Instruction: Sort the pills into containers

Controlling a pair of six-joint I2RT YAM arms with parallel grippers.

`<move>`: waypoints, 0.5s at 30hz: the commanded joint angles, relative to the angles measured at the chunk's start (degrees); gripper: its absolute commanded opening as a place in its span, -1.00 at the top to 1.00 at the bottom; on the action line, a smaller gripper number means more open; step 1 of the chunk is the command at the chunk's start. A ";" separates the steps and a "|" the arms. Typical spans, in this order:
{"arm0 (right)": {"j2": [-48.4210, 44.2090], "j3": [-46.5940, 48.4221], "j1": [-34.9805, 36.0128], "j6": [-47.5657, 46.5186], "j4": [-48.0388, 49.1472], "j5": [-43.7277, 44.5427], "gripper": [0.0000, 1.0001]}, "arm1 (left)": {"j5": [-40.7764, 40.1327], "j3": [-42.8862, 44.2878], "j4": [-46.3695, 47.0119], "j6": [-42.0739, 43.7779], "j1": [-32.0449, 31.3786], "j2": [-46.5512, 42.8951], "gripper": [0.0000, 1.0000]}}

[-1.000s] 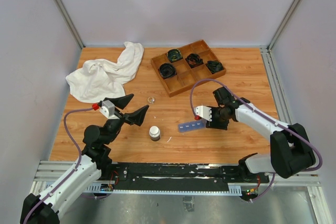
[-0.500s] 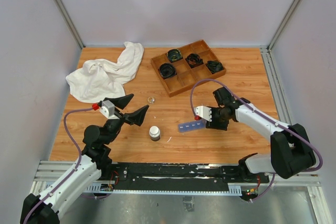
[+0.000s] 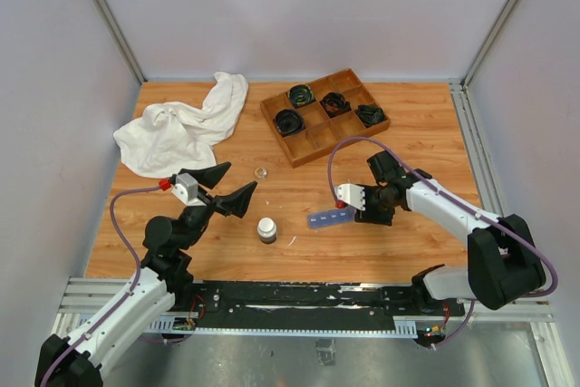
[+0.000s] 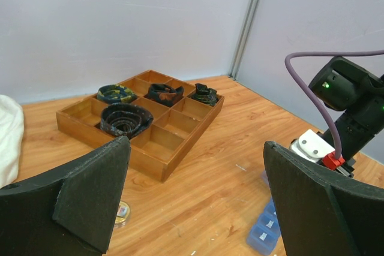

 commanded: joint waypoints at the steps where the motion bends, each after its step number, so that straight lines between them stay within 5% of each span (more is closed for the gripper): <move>1: -0.36 1.00 -0.03 -0.32 -0.25 0.44 0.98 | 0.45 -0.44 1.81 0.74 0.26 -0.24 -0.99; 15: -0.55 0.37 0.06 0.54 0.29 -0.40 0.97 | 0.44 -0.53 1.81 0.74 0.26 -0.42 -0.99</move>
